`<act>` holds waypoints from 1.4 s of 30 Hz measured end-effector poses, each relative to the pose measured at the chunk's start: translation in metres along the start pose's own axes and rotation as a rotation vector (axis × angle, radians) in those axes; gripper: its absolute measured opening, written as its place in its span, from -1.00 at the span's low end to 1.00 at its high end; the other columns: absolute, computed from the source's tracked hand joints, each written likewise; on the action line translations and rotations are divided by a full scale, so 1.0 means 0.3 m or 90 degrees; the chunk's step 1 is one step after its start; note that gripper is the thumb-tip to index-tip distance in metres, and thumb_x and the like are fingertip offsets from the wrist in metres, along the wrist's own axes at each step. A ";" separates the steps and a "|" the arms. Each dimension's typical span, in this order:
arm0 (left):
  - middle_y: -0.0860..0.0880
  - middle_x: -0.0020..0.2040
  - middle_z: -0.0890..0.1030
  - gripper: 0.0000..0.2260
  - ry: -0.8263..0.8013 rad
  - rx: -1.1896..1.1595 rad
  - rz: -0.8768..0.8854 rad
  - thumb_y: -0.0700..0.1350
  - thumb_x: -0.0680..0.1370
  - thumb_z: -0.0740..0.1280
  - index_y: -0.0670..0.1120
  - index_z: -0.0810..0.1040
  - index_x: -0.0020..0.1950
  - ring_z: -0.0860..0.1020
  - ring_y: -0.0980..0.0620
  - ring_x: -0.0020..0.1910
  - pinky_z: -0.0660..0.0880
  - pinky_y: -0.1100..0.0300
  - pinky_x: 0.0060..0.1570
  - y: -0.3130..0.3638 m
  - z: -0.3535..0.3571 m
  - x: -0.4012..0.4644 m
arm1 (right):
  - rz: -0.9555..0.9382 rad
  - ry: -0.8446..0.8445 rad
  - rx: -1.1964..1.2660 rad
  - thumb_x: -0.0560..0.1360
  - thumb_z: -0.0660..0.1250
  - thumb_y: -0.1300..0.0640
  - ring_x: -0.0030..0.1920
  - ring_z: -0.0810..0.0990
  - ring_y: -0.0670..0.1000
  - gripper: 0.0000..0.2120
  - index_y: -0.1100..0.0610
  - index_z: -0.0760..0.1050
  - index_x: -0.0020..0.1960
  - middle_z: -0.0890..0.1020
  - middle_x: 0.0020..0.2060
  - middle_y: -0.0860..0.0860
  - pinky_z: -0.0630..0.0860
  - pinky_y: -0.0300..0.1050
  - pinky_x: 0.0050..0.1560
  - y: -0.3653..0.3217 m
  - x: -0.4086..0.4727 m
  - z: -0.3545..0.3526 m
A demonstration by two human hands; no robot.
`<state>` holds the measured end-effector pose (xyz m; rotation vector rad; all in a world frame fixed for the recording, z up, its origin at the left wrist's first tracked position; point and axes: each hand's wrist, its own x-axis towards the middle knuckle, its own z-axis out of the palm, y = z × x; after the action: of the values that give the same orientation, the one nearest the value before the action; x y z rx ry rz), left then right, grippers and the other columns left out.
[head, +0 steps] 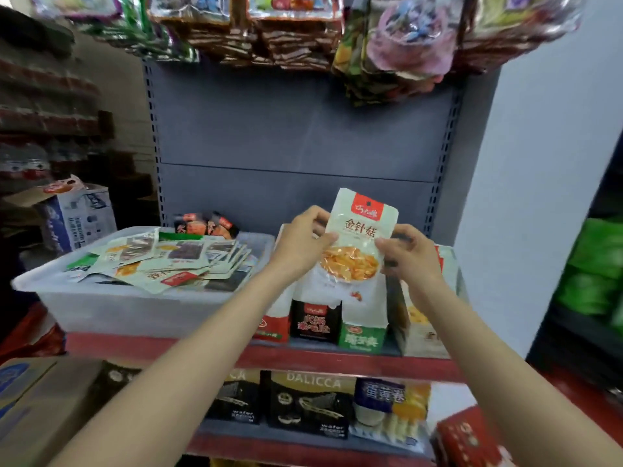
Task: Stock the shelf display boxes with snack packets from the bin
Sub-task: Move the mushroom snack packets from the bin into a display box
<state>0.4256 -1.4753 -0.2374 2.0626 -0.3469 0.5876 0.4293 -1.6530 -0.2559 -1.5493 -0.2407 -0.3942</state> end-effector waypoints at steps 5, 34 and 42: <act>-0.01 -0.10 0.56 -0.79 -0.076 -0.050 -0.004 -0.20 0.53 0.34 -0.05 0.34 0.05 0.57 0.07 -0.13 0.61 0.01 -0.21 0.091 0.230 0.007 | -0.062 0.077 -0.117 0.49 0.35 0.28 -0.24 0.63 -0.06 -0.91 0.13 0.51 -0.04 0.61 -0.26 -0.01 0.56 -0.19 -0.32 0.001 0.007 -0.237; 0.07 0.01 0.52 -0.82 -0.046 0.224 0.062 -0.09 0.53 0.32 -0.02 0.44 0.11 0.47 0.10 -0.11 0.37 0.22 -0.29 0.073 0.424 0.013 | -0.207 0.068 -0.704 0.50 0.32 0.18 0.30 0.28 0.05 -0.61 0.08 0.40 0.32 0.38 0.25 0.07 0.37 -0.11 0.22 0.132 0.023 -0.371; 0.07 -0.05 0.51 -0.87 0.091 0.287 0.087 -0.14 0.51 0.29 -0.02 0.46 0.05 0.48 0.03 -0.02 0.48 0.02 -0.07 -0.141 0.031 -0.077 | -0.306 -0.149 -0.570 0.55 0.26 0.14 0.24 0.29 -0.02 -0.72 0.09 0.45 0.25 0.42 0.19 -0.02 0.17 -0.35 0.08 0.094 -0.005 -0.008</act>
<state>0.4281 -1.4607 -0.2842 2.4186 -0.2918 0.9614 0.4387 -1.6560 -0.2825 -2.4268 -0.6932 -0.7625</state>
